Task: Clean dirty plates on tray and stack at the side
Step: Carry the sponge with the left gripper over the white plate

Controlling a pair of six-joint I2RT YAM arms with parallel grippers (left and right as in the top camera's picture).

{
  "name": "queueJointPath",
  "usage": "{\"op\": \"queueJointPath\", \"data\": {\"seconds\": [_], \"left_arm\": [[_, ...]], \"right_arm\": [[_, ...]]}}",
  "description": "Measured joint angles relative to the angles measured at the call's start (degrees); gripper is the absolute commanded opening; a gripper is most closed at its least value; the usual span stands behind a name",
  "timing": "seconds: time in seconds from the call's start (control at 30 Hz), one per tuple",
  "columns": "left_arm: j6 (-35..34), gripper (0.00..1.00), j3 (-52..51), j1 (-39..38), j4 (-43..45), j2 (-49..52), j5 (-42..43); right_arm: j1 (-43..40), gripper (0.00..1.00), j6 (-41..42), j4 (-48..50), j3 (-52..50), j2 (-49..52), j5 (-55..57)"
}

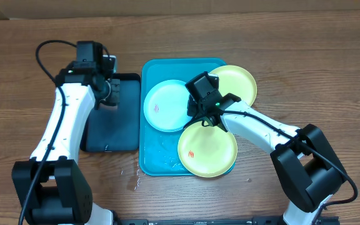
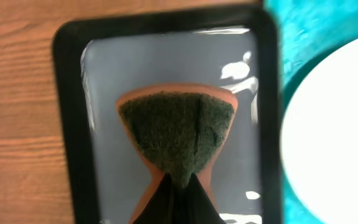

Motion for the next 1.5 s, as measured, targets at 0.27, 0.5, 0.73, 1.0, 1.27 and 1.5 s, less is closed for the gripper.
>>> {"op": "queueJointPath", "data": {"seconds": [0.27,0.5,0.73,1.0,1.27,1.5], "left_arm": [[-4.2,0.04,1.0,-2.9,5.0,0.0,7.0],[-8.0,0.04,1.0,-5.6,5.8,0.0,11.9],[-11.5,0.04,1.0,-8.8,5.8,0.0,13.9],[-15.0,0.04,1.0,-11.1,4.8,0.0,14.4],[-15.3,0.04,1.0,-11.1,3.6,0.0,14.5],[-15.4,0.04,1.0,-11.1,3.6,0.0,14.5]], "right_arm": [[0.0,0.16,1.2,1.3,0.0,0.4,0.0],[0.0,0.24,1.8,1.5,0.0,1.5,0.0],[0.0,0.17,1.8,1.2,0.0,1.7,0.0],[0.0,0.15,1.8,-0.1,0.0,1.7,-0.5],[0.0,0.24,1.8,-0.2,0.0,1.7,-1.4],[0.0,0.08,1.7,-0.1,0.0,1.9,-1.5]]}}
